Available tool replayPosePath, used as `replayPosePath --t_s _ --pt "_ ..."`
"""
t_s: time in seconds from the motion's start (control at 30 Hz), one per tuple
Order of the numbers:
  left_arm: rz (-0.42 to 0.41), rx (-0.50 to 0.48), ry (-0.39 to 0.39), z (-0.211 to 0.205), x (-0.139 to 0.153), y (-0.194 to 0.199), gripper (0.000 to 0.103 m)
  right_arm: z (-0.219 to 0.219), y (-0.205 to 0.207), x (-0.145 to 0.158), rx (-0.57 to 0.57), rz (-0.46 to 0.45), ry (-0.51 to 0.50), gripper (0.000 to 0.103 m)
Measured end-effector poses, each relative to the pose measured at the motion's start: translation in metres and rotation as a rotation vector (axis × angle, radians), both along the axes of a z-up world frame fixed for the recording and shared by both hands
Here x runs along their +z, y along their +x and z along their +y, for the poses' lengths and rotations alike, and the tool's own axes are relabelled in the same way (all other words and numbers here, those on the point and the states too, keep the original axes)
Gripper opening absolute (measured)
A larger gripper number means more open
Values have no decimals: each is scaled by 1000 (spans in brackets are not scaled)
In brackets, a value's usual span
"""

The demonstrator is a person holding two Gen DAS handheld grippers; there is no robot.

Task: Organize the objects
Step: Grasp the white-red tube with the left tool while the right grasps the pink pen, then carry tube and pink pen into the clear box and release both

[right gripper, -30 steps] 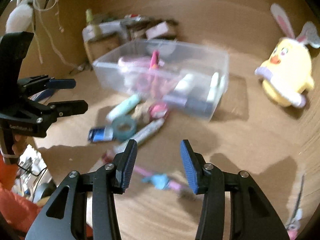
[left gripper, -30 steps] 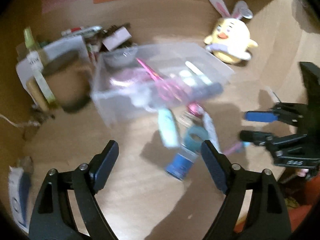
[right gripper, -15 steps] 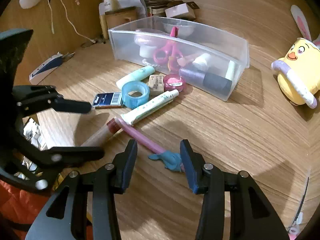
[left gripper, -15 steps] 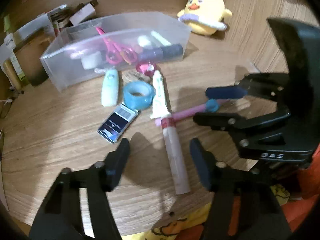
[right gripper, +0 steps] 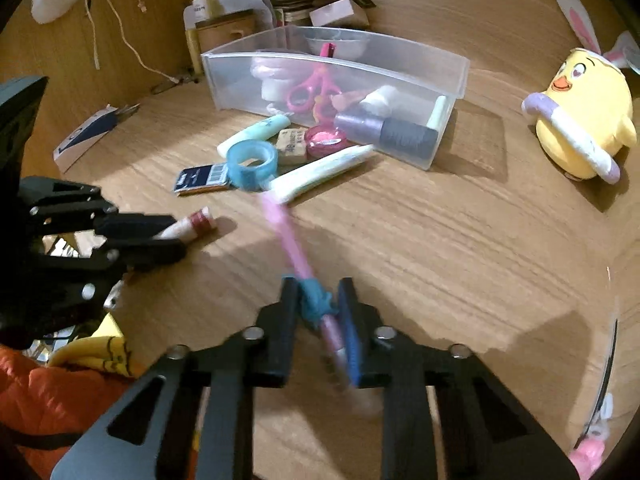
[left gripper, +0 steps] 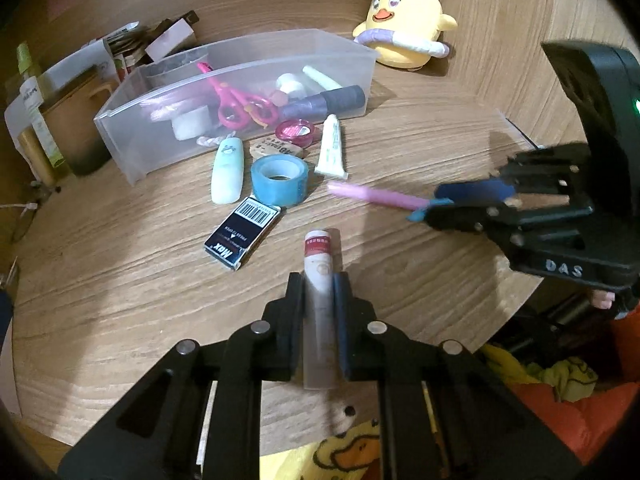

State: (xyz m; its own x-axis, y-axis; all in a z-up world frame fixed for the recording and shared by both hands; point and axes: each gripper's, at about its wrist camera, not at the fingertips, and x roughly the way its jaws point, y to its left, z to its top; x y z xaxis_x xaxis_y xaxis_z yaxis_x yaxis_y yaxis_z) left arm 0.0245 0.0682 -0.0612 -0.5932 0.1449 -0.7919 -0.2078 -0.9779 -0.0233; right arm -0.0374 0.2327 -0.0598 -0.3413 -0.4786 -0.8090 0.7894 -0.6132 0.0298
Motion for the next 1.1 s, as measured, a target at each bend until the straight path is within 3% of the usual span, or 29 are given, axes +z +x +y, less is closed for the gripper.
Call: replayPosePath --t_s 0.23,0.47,0.83,1.1 --pt "53 27 45 -13 19 1 14 7 24 0 -17 -30 -61 16" --pt "127 58 80 -28 45 -10 14 8 22 35 -85 48 -164 16" --pt "231 108 129 -62 92 -51 14 -3 -28 86 -214 141 -284 16" --pt "216 138 160 -89 108 -100 14 -24 -67 113 -251 196 -315 16"
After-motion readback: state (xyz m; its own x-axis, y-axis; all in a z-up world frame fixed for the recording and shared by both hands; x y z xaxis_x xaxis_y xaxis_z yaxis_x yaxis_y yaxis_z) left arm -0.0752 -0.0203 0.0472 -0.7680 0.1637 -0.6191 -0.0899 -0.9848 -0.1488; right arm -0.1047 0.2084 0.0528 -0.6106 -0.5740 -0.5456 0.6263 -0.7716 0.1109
